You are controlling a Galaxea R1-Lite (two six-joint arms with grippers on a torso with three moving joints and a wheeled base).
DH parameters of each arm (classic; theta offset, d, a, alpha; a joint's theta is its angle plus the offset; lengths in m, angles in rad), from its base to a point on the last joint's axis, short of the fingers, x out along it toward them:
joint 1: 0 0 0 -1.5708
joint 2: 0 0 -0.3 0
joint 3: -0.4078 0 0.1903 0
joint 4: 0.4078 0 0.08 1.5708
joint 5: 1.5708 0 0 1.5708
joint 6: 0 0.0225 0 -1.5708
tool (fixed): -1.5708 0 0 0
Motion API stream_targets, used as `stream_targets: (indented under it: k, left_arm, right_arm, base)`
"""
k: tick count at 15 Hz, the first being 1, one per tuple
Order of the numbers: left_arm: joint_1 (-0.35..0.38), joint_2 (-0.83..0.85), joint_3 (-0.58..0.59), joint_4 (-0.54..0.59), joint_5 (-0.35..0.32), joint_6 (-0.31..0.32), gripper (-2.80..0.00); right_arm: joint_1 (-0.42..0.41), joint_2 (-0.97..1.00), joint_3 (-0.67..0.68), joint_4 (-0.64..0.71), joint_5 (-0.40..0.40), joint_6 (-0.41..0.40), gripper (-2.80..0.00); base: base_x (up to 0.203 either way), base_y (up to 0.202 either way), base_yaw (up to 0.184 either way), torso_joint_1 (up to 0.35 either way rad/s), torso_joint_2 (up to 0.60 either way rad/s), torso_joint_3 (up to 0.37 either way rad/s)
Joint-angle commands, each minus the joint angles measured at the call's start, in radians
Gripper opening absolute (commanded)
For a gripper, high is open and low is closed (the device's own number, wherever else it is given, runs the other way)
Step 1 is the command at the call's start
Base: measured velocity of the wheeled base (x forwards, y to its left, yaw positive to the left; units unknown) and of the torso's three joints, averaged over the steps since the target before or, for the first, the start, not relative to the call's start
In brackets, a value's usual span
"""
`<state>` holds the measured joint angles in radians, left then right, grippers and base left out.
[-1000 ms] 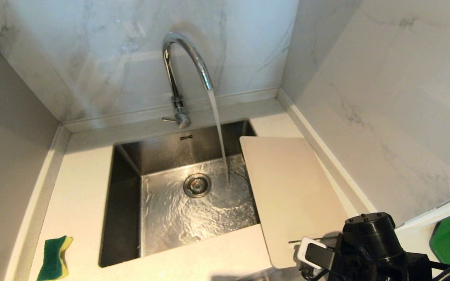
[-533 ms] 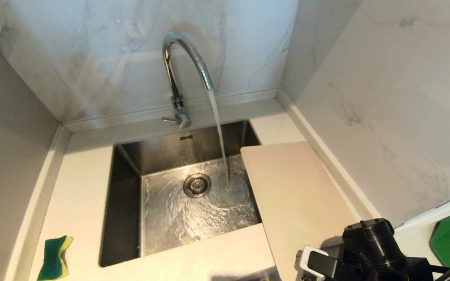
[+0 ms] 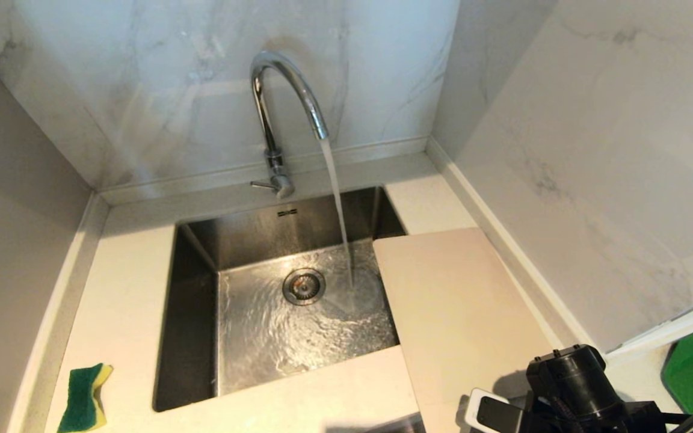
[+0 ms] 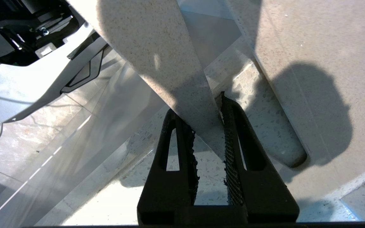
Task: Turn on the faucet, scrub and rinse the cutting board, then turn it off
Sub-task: Put down the cutting board
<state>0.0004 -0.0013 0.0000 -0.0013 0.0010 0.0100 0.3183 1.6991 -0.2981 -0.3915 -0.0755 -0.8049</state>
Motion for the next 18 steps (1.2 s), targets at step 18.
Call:
stream_targets:
  k: [18]
  left_arm:
    - [0.001,0.0,0.0,0.0,0.001,0.001,-2.8]
  right_arm:
    - [0.001,-0.033,0.019,0.029,0.002,0.165,-2.8]
  base:
    - [0.0,0.0,0.0,0.0,0.0,0.0]
